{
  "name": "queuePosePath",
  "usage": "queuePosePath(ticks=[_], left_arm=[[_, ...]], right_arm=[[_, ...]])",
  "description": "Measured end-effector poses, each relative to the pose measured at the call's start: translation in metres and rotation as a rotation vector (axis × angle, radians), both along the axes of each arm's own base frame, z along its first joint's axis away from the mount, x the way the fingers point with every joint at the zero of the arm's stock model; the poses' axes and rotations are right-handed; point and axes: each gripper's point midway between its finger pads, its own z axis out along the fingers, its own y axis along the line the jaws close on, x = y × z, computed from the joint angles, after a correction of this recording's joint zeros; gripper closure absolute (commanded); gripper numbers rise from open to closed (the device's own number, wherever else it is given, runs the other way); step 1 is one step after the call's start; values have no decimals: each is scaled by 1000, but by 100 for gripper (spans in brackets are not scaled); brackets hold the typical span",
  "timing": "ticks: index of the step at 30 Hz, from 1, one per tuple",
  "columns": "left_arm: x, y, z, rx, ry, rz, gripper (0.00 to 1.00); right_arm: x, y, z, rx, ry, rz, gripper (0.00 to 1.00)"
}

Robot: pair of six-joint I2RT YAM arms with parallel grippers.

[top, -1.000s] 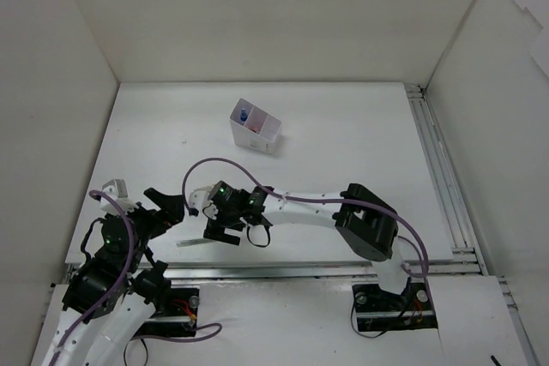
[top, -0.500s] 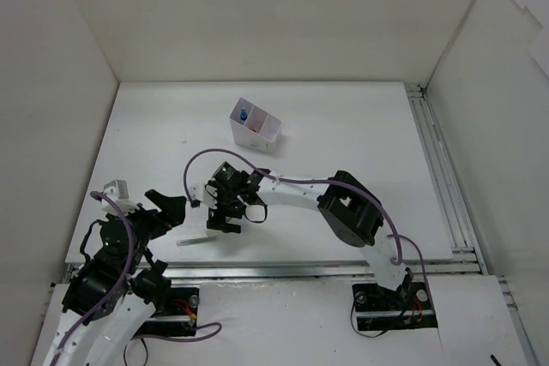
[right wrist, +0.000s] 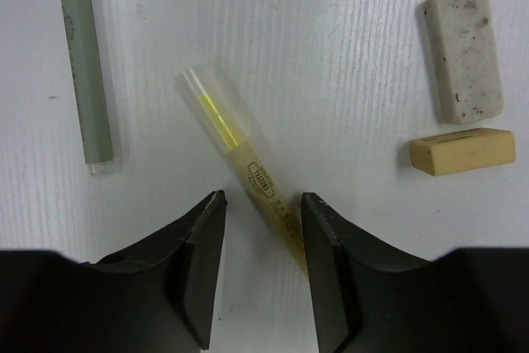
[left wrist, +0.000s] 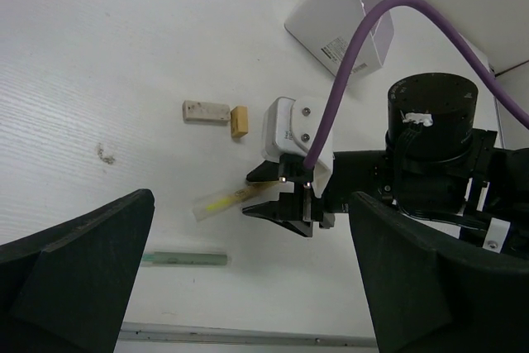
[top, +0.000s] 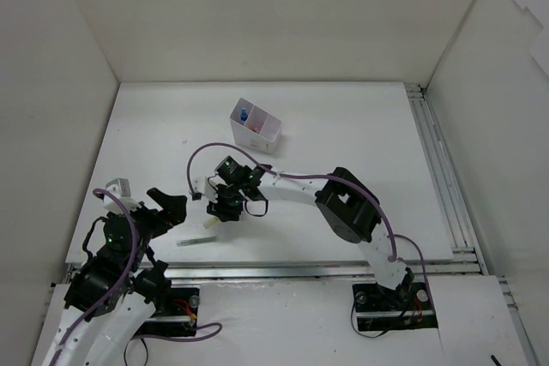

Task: Sort the stationery into containers
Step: Pick up the pen from the center of the board.

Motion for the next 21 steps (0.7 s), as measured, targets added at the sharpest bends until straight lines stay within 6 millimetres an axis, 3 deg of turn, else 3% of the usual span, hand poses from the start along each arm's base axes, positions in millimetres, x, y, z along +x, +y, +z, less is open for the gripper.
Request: queuePosePath(ticks=[5,11,18,21], left_arm=[[1,3,-7,13,16,14,0],[2,5,-8,18,18,26,0],[3,3,-10,22,26,21,0],[4,-2,-10,24,30,-8,0]], right_arm=[[-3,-9,0,10,-11,-14,79],[-18,-34,0,-17,-14,-69,100],[-32,-67,1,-11,-12,-202,100],[-32,-79,13,26,-6,-306,100]])
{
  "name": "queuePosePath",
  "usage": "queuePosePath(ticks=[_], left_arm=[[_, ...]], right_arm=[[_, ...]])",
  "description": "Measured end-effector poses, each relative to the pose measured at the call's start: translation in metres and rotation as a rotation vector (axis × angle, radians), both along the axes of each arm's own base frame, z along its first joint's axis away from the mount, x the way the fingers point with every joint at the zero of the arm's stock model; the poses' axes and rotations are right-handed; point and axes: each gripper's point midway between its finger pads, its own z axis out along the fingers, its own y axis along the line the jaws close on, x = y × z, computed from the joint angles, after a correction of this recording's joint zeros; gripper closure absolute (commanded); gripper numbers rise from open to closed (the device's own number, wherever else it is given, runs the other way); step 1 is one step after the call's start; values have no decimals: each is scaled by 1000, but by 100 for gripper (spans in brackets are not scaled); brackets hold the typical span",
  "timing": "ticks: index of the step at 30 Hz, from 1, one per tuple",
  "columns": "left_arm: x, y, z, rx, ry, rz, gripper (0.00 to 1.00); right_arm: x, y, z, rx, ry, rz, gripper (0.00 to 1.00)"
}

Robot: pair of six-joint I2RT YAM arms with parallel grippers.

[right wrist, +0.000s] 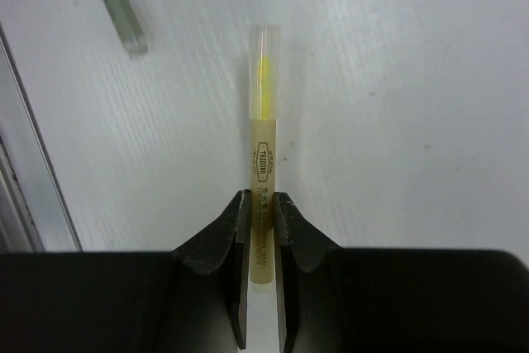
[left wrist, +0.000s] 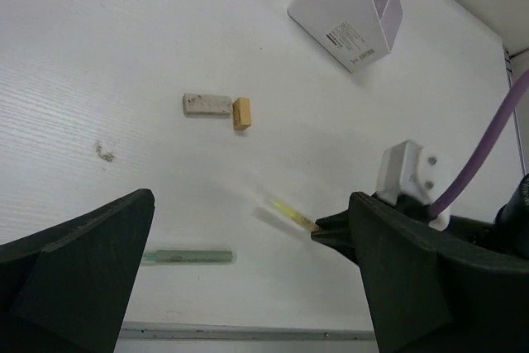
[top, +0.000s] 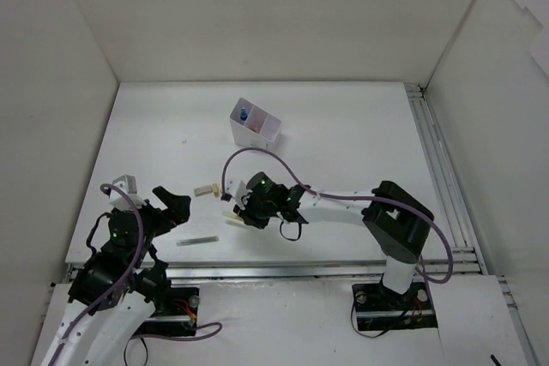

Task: Sort the stationery into containers
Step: Pick up the pen from the center of the board.

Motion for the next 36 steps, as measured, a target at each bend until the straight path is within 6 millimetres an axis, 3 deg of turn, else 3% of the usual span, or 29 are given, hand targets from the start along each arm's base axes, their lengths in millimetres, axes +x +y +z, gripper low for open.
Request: queuePosePath(ticks=[3,7,10,13,15,17,24,28,31,36], left_arm=[[2,-10,3,3,-9,-59,0],[5,-24,6,-2,-15,-132,0],[10,-37,4,-10,-4,-190,0],[16,-55,0,-24,-1,-278,0],[19,-69,-2,-39,0,-339,2],[22,-82,-1,-50,-1,-400,3],[23,-134,-13,25,30,-614,6],[26,-162,-9,128,44,-680,16],[37,-170,0,180,30,-655,17],[49,-162,-1,232,22,-581,25]], right_arm=[[13,0,28,96,3,-147,100],[43,-4,82,305,65,-411,100],[67,-21,113,453,157,-608,100],[89,-43,130,582,272,-796,100],[99,-54,131,652,346,-898,100],[98,-54,124,697,444,-968,100],[90,-28,113,811,758,-1104,100],[86,-16,121,855,834,-1112,97],[83,-11,128,881,860,-1106,97],[82,-9,137,906,876,-1099,98]])
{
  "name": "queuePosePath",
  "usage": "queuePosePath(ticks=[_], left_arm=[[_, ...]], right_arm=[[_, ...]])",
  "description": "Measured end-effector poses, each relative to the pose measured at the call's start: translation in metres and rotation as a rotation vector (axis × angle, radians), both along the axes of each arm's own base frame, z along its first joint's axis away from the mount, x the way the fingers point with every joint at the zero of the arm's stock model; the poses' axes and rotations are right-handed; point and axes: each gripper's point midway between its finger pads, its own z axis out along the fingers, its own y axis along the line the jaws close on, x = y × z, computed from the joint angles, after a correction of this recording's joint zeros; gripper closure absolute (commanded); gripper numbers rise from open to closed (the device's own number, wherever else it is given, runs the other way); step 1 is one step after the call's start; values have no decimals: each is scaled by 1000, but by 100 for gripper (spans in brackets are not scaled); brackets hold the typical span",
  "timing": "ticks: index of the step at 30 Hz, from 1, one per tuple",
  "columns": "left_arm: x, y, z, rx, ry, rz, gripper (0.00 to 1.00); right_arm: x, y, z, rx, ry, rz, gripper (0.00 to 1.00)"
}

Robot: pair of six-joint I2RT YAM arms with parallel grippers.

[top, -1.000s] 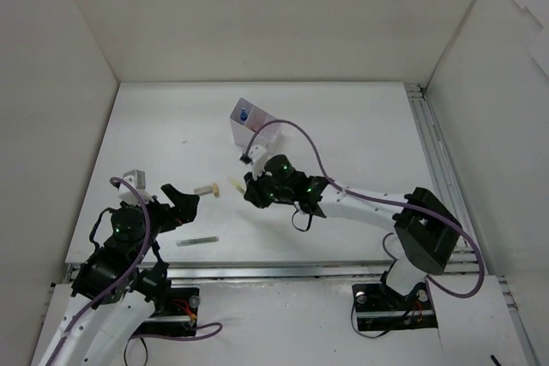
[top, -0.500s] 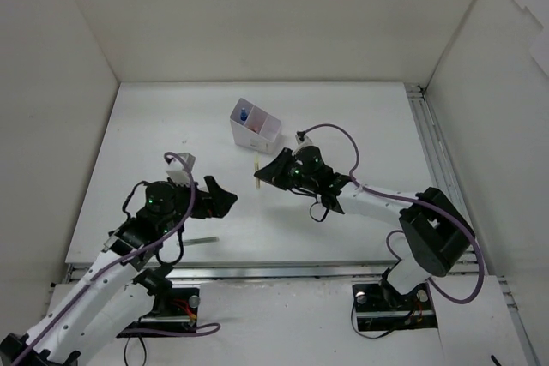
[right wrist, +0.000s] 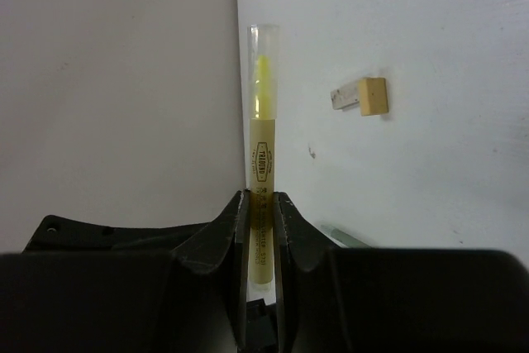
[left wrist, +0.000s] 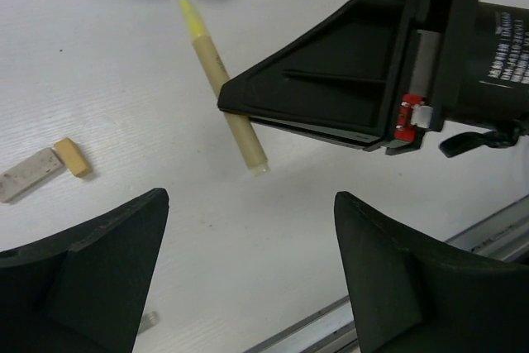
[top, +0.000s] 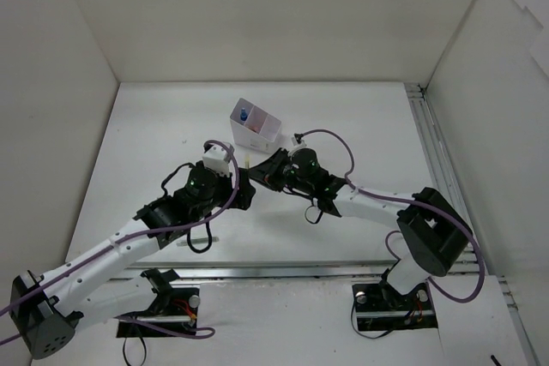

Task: Sort the stationery into containers
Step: Pick up the pen from the center of the board.

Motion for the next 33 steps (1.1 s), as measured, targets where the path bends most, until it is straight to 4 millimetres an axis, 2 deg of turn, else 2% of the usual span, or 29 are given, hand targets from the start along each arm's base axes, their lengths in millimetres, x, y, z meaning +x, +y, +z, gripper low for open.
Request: queuePosePath(ticks=[5,10,20,26,30,33], left_arm=[[7,5,-7,40,-1,40,30],[9,1,-15,58,14,33,38],[16,-15,-9,47,1,15,45],[19,-25,-10,56,2,-3,62],[18,-27,-9,60,-2,-4,80],[20,-25,-10,65,-5,7,85]], right_arm=[[0,-2,18,28,-31,-10,98],[-1,-4,34,57,-64,-16,98],[-1,-6,29,46,-62,-30,98],[0,-6,28,46,-57,-43,98],[-3,-3,27,45,-55,-35,98],[-3,-3,27,45,-55,-35,97]])
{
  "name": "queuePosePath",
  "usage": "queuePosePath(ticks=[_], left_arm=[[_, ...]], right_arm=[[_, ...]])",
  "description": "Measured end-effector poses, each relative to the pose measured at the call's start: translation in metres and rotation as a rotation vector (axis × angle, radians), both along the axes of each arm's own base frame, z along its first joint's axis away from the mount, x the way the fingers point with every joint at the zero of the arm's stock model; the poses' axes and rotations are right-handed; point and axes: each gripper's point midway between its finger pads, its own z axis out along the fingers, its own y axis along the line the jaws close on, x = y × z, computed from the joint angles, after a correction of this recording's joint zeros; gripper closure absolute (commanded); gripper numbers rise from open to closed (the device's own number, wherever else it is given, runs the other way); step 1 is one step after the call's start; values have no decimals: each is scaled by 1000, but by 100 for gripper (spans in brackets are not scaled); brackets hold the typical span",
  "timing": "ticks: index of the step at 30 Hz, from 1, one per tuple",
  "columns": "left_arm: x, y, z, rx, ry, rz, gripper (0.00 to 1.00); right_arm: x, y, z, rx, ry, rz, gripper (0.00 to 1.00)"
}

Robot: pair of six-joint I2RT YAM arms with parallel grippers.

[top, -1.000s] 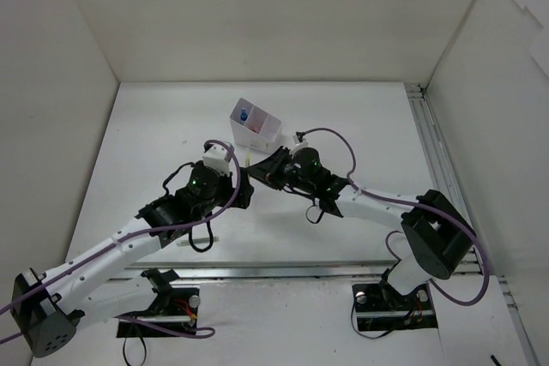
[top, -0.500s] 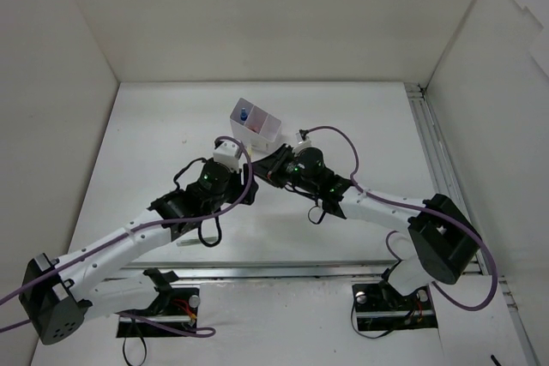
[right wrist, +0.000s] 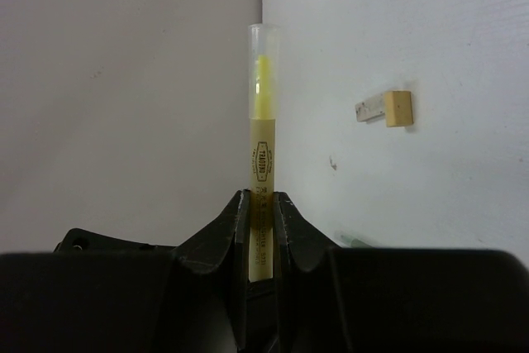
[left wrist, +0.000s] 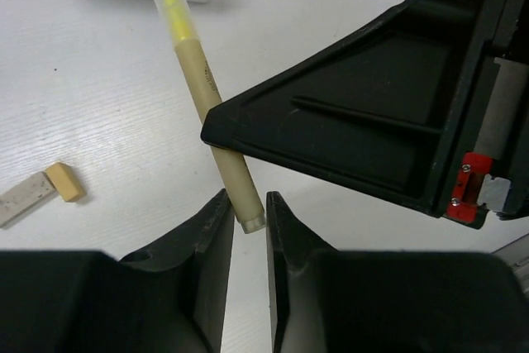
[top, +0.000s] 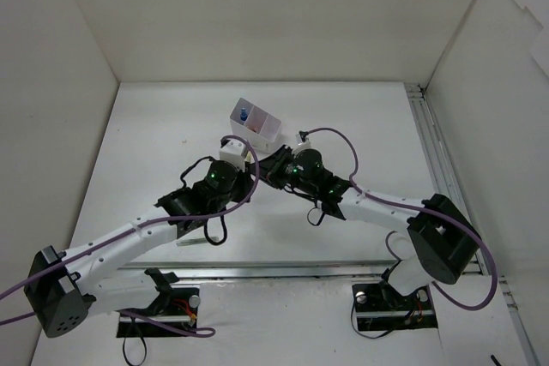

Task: Sort the stationery into containers
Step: Pick up the pen from the center of the board.

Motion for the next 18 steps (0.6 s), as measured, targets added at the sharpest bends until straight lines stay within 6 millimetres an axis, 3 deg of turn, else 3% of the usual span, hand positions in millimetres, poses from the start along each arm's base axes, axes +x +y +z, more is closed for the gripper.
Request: queuePosePath(ticks=[4,10,13,18], left_arm=[[1,3,-2,12,1,16,100],[1,6,-2,18,0,25,100],[1,7,0,14,-5,27,100],[-3,13,12,-11,-32,34,100]], right_arm=[[1,-1,0,-1,0,-7,97],[2,0,-1,1,-1,-6,96],[1,1,1,4,-8,-3,85],[2,1,6,14,-34,19,78]])
